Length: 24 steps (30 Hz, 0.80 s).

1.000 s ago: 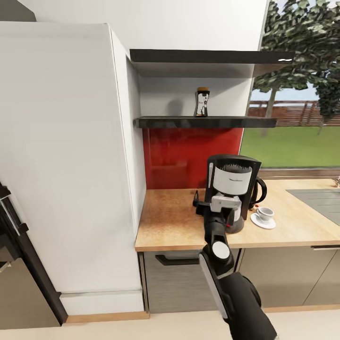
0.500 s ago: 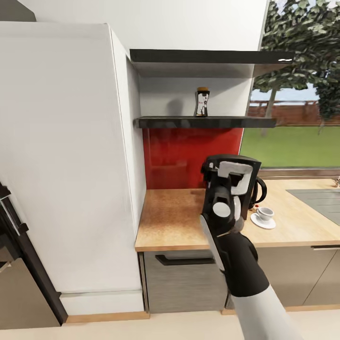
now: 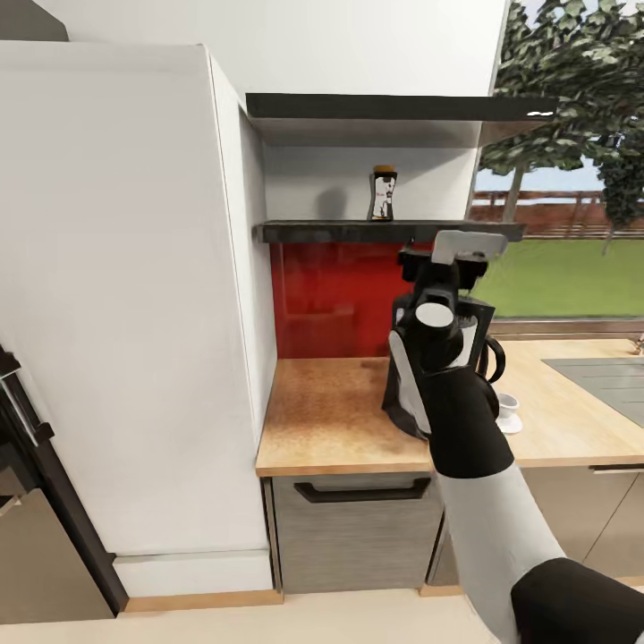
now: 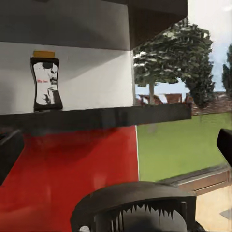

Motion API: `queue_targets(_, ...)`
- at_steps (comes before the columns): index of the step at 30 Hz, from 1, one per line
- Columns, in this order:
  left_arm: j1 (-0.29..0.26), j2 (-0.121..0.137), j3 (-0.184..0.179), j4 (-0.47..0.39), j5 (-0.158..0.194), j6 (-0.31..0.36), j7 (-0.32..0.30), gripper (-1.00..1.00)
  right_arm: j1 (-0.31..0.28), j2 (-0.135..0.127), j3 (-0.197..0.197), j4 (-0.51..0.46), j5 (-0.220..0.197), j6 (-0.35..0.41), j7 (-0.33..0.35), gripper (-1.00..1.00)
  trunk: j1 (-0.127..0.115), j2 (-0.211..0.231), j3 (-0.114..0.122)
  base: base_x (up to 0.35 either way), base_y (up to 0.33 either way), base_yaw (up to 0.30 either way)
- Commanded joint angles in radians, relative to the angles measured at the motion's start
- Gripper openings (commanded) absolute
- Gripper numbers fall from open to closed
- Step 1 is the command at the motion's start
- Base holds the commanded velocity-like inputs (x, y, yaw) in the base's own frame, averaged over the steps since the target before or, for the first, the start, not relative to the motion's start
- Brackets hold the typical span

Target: Set up a coffee station on the kitchen countertop: keep the coffee maker on the countertop, move the bottle of coffee from the kitchen shelf to the counter next to the coffee maker, place a paper coffee filter on top of the coffee maker, put the saucer next to the coffee maker with the coffee cup on the saucer, and place the electric kettle next to the coffee maker.

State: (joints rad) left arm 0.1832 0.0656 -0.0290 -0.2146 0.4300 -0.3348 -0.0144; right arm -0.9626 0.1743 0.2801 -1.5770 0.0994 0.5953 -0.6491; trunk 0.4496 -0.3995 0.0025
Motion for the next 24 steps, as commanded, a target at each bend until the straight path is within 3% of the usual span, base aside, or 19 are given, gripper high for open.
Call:
queue_targets(1,0.001,0.000,-0.003,-0.002,0.007,-0.001,-0.001,1.00,-0.042,0.000,-0.008,0.000,0.004,0.056,0.002,1.00,0.000,0.000,0.000,0.000,0.000,0.000)
queue_targets(5,0.001,0.000,-0.003,-0.002,0.007,-0.001,-0.001,1.00,-0.140,0.000,-0.059,0.001,-0.023,0.178,0.017,1.00,0.000,0.000,0.000,0.000,0.000,0.000)
queue_targets(12,0.001,0.000,-0.003,-0.002,0.007,-0.001,-0.002,1.00,-0.225,0.000,-0.086,0.002,-0.037,0.322,0.050,1.00,0.000,0.000,0.000,0.000,0.000,0.000)
queue_targets(21,0.001,0.000,-0.003,-0.002,0.007,-0.001,-0.003,1.00,-0.329,0.000,-0.093,0.004,-0.041,0.447,0.085,1.00,0.000,0.000,0.000,0.000,0.000,0.000)
queue_targets(24,0.001,0.000,-0.003,-0.002,0.007,-0.001,-0.003,1.00,-0.382,0.000,-0.102,0.016,-0.043,0.452,0.092,1.00,0.000,0.000,0.000,0.000,0.000,0.000)
